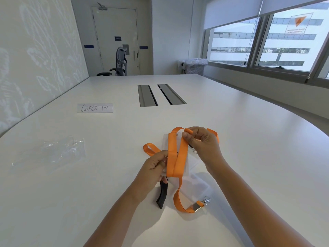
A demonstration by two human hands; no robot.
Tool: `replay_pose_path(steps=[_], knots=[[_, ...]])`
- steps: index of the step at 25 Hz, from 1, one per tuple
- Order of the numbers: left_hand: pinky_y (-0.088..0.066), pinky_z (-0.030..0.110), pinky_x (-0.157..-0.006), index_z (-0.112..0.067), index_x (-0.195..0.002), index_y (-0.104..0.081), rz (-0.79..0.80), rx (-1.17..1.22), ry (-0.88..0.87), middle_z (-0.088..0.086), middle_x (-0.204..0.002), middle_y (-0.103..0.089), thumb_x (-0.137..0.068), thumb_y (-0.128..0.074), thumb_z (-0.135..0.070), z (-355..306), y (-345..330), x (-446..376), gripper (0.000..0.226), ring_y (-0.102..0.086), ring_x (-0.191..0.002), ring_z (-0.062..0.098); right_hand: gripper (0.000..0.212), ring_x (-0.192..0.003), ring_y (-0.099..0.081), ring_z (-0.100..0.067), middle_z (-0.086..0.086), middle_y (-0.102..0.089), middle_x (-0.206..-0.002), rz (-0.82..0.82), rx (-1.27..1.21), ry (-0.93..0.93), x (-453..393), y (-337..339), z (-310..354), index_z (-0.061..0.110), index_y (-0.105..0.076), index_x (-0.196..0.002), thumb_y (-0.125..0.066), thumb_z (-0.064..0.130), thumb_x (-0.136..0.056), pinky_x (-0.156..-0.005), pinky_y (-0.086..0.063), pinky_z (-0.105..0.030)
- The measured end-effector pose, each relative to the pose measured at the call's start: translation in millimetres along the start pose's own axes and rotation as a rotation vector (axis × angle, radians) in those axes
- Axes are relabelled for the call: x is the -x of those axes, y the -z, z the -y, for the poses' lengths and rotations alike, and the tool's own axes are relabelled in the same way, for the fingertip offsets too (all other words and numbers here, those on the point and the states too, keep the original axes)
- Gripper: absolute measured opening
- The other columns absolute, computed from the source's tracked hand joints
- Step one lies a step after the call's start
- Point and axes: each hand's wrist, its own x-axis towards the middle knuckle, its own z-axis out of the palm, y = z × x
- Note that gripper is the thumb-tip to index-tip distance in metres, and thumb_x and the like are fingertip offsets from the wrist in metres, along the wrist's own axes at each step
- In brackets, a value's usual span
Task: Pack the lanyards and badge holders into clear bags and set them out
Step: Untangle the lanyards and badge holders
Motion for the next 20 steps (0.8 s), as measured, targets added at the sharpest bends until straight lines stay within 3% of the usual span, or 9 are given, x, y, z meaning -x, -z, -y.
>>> replay_pose_path(steps=[2, 6, 9, 11, 14, 17, 20], knots=[[-0.047, 0.012, -0.049, -0.022, -0.106, -0.054, 0.008, 0.003, 0.0, -0.018, -0.066, -0.056, -0.097, -0.032, -0.01, 0, -1, 0, 0.026, -0.059, -0.051, -0.001, 0.013, -0.084, -0.062, -0.016, -0.004, -0.067, -0.091, 0.004, -0.004, -0.071, -1, 0, -3, 0.022, -0.063, -0.07, -0.068, 0.018, -0.081, -0.077, -0.052, -0.03], [-0.049, 0.013, -0.055, -0.026, -0.103, -0.054, 0.081, -0.017, 0.019, -0.017, -0.069, -0.062, -0.097, -0.034, -0.013, 3, -1, 1, 0.025, -0.059, -0.057, 0.001, 0.019, -0.069, -0.063, -0.01, 0.004, -0.066, -0.071, 0.068, -0.078, -0.173, -1, 3, -4, 0.015, -0.055, -0.068, -0.068, 0.019, -0.081, -0.057, -0.053, -0.022], [-0.054, 0.021, -0.075, -0.03, -0.106, -0.052, 0.085, -0.087, 0.061, -0.007, -0.098, -0.062, -0.096, -0.04, -0.017, 8, -6, -2, 0.021, -0.06, -0.081, 0.008, 0.018, -0.066, -0.064, -0.011, 0.003, -0.065, -0.066, 0.114, 0.013, -0.197, -1, 2, -3, 0.015, -0.056, -0.069, -0.07, 0.019, -0.079, -0.058, -0.056, -0.027], [-0.051, 0.025, -0.086, -0.027, -0.113, -0.051, 0.002, -0.156, 0.079, -0.006, -0.097, -0.06, -0.093, -0.048, -0.019, 9, -9, -3, 0.022, -0.058, -0.087, 0.014, 0.02, -0.067, -0.061, -0.015, -0.002, -0.062, -0.067, 0.083, 0.097, -0.183, -1, 0, -3, 0.015, -0.055, -0.068, -0.072, 0.019, -0.078, -0.063, -0.055, -0.033], [-0.051, 0.023, -0.076, -0.025, -0.11, -0.053, -0.157, -0.102, 0.089, 0.003, -0.091, -0.056, -0.09, -0.054, -0.019, 7, -8, -5, 0.021, -0.053, -0.072, 0.01, 0.023, -0.073, -0.06, -0.023, -0.015, -0.06, -0.076, 0.047, 0.106, -0.192, 2, -8, -5, 0.015, -0.053, -0.066, -0.073, 0.019, -0.077, -0.066, -0.055, -0.039], [-0.05, 0.042, -0.09, -0.027, -0.098, -0.056, -0.313, -0.079, 0.162, 0.013, -0.111, -0.061, -0.088, -0.056, -0.02, 6, -5, -10, 0.012, -0.06, -0.098, 0.027, 0.025, -0.076, -0.059, -0.026, -0.016, -0.058, -0.079, 0.036, 0.106, -0.181, 6, -18, -11, 0.016, -0.052, -0.064, -0.074, 0.017, -0.077, -0.064, -0.055, -0.037], [-0.049, 0.035, -0.087, -0.029, -0.091, -0.059, -0.367, -0.044, 0.193, 0.003, -0.107, -0.062, -0.086, -0.059, -0.024, 6, -4, -11, 0.006, -0.058, -0.099, 0.022, 0.024, -0.074, -0.058, -0.021, -0.007, -0.058, -0.074, 0.05, 0.146, -0.177, 9, -25, -17, 0.019, -0.054, -0.063, -0.074, 0.022, -0.077, -0.066, -0.054, -0.033]])
